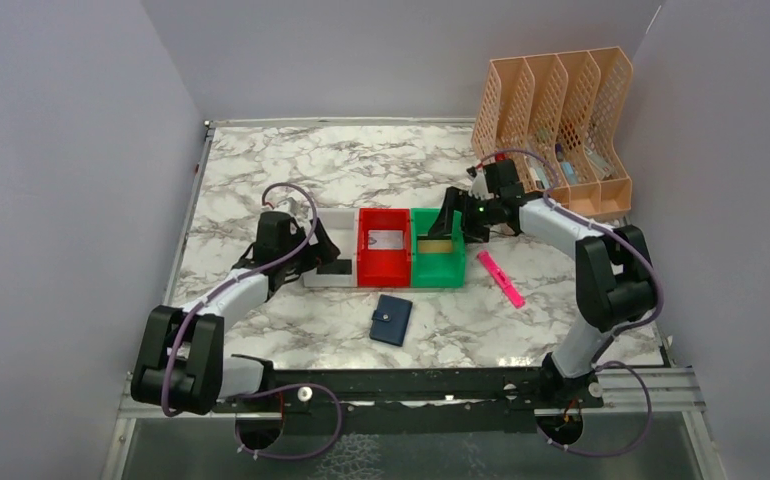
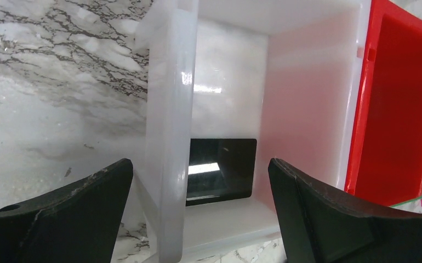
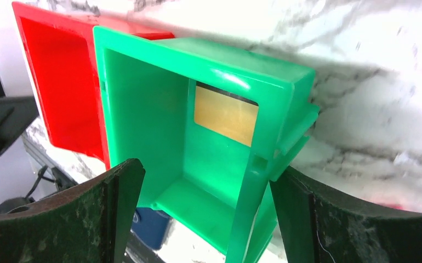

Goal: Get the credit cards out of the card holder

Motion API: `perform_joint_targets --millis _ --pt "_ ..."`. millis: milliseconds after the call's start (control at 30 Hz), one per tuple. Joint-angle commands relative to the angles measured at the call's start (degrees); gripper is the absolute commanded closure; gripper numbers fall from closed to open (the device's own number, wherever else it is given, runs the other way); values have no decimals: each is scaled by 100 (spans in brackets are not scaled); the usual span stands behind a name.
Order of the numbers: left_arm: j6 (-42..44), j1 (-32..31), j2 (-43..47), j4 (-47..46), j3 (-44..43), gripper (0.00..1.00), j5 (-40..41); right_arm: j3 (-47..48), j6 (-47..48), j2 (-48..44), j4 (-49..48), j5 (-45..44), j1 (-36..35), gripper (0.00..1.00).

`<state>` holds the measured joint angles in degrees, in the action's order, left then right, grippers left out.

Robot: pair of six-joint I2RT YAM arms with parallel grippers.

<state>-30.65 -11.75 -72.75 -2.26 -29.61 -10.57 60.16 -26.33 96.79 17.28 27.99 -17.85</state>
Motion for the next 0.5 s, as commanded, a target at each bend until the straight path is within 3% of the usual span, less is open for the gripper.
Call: perform_joint_targets --millis 0,100,200,300,467 --pt "-16 -21 -290 -630 -360 3 -588 660 221 458 96 268 -8 11" --pt "-71 -20 -578 -766 -623 3 -661 1034 375 648 335 53 -8 10" --pt "13 -23 -745 -379 -889 3 -362 1155 437 549 748 -795 -8 8" --pt "56 -21 -650 -40 -852 1 -24 825 431 102 884 -1680 -8 6" --pt "-85 -22 55 204 -442 1 546 -129 245 -874 670 -2189 -8 4"
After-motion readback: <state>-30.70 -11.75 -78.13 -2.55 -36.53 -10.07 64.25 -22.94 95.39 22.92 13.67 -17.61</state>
